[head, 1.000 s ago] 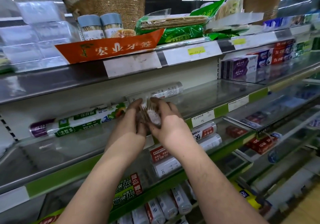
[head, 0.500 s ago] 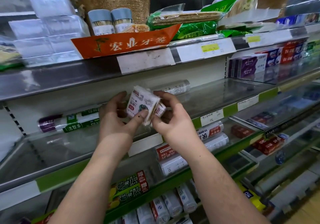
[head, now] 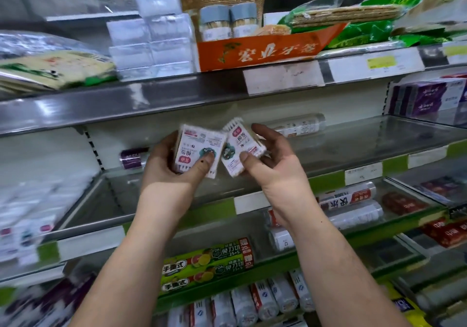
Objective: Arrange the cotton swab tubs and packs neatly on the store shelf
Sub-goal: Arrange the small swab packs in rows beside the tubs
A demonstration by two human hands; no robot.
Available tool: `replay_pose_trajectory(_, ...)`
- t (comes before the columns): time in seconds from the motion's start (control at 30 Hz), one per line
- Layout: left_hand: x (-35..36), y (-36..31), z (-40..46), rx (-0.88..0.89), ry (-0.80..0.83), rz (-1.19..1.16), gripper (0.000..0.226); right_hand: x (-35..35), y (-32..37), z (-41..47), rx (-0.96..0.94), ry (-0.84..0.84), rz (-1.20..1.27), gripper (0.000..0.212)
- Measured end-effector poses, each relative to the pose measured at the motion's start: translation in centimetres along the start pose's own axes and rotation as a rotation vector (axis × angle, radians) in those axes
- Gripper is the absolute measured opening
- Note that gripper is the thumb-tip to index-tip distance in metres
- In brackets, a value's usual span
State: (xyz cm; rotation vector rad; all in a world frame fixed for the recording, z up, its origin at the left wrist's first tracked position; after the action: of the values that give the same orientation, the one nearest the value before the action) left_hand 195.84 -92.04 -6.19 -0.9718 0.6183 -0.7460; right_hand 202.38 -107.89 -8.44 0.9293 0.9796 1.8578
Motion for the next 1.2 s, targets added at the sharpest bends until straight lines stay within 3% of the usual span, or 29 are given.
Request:
replay_pose_trajectory(0.23,-6.6,1.3,-0.2,-0.056,-0.060,-0.059,0.026,6.7,-2.4,0.0,0.134,0.078,0.125,0.043)
replay_pose_trajectory(0.43,-13.9,3.1,-0.4,-0.111,-0.035,-0.087,0.027,14.3,-3.7,-1.0,0.176,0.167,0.214,0.044)
replay_pose_trajectory(0.7,-26.3,5.2,0.6,-0.028,0.048,0.027,0.041,26.3,-5.4,-2.0,0.069,0.155,-0.073,0.042)
replay_pose_trajectory(0.83,-32.0,6.1,0.7,-0.015,0.014,0.077,0.046,32.2,-5.6,-3.6,0.043,0.152,-0.269,0.071)
replay_pose_trajectory(0.93,-35.6,7.1,0.6,-0.053,-0.051,0.103,0.050,35.6,-6.1,-4.7,0.069,0.245,-0.318,0.078)
replay_pose_trajectory(1.1,-39.5,7.5,1.0,-0.012,-0.038,0.196,0.037,38.2,-7.3,-5.4,0.149,0.275,-0.420,0.052)
replay_pose_trajectory(1.2,-41.2,7.8,1.3,0.001,-0.064,0.220,0.037,39.1,-7.9,-5.7,0.163,0.240,-0.511,0.046)
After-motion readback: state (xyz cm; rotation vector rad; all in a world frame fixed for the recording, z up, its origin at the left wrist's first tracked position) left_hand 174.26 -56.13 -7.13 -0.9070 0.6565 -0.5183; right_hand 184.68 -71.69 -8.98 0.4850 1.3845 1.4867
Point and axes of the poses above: each hand's wrist, its own z-axis towards the middle knuckle, its own x-axis out of the palm, y = z × x, the point moved 3 cm from there along z, towards the middle knuckle, and after that the axes turned 3 degrees about y, right-handed, at the moved point
